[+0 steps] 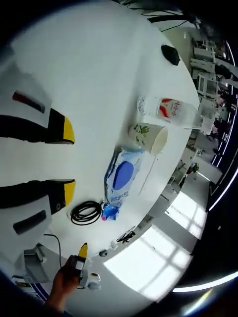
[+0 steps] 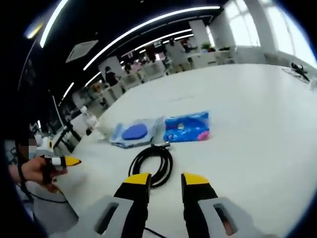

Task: Arrange the tabletop items into an orderly group along one side of the table until the central work area is clear of visible clutter.

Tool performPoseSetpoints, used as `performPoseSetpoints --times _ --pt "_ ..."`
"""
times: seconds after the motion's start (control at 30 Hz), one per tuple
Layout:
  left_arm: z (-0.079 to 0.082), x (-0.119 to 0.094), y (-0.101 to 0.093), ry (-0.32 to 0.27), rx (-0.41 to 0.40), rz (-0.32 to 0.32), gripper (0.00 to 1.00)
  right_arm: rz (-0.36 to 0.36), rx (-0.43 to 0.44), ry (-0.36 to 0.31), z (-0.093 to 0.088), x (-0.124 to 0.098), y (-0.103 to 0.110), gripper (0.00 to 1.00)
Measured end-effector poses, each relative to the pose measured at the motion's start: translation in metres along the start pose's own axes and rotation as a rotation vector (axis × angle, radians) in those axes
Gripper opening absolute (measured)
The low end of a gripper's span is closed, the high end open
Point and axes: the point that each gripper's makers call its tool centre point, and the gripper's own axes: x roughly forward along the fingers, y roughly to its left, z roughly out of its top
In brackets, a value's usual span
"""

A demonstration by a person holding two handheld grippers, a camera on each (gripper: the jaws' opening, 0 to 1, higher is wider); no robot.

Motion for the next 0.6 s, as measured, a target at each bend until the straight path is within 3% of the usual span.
performPoseSetpoints --times 0.17,0.6 --pt "0.013 -0.019 0.014 -0.029 -0.005 0.006 0.27 -0.003 -0.030 -0.002 0.000 -0.008 0.009 0.28" --pt "0.045 -0.069 0.049 -0.044 0.143 0.018 0.38 -0.021 -0.129 -0.014 0.010 -0.038 0.028 0.40"
